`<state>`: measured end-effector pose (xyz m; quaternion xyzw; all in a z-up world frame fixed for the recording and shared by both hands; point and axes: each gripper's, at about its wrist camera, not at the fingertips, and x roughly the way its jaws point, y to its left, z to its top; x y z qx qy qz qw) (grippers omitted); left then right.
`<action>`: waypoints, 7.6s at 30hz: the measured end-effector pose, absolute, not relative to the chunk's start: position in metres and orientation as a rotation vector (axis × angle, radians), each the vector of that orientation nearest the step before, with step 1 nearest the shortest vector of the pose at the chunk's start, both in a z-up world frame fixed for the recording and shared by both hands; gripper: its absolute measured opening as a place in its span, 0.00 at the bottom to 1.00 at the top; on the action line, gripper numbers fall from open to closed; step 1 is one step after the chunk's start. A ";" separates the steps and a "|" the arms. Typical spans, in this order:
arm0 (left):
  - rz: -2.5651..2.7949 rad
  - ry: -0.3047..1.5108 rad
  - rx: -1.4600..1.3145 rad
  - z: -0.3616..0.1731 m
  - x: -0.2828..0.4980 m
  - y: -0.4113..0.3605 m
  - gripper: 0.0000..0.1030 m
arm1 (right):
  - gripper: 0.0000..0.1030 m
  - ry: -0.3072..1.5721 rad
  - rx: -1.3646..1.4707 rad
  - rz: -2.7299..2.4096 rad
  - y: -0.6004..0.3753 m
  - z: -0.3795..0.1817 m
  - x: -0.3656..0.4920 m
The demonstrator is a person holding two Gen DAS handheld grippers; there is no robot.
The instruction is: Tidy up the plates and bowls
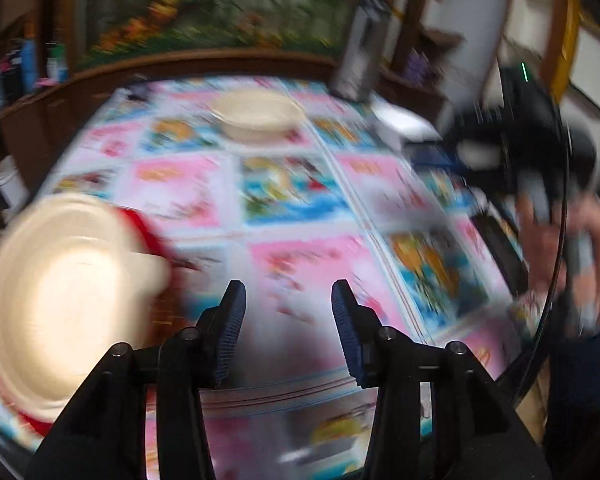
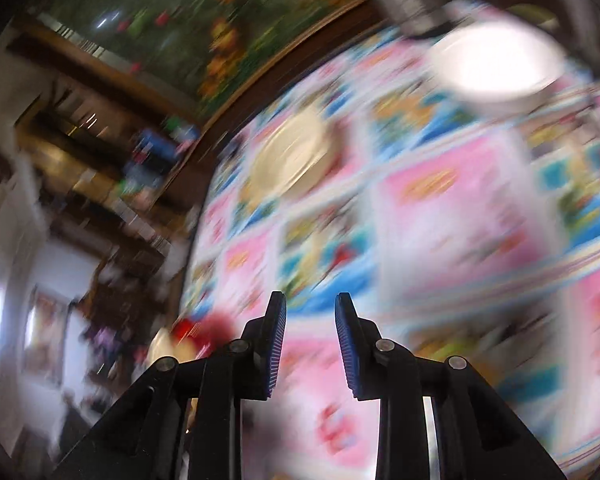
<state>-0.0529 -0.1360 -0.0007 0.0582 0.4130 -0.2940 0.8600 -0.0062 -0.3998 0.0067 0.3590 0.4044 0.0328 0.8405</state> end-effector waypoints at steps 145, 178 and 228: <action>-0.463 0.775 0.135 0.007 -0.036 -0.153 0.13 | 0.12 0.846 0.572 0.140 -0.364 -0.015 -0.059; -0.200 0.665 -0.081 0.047 -0.035 -0.001 0.13 | 0.14 0.811 0.389 0.446 -0.226 0.044 -0.006; -0.098 0.645 -0.174 0.040 -0.043 0.039 0.16 | 0.22 0.844 0.480 0.535 -0.217 0.026 0.001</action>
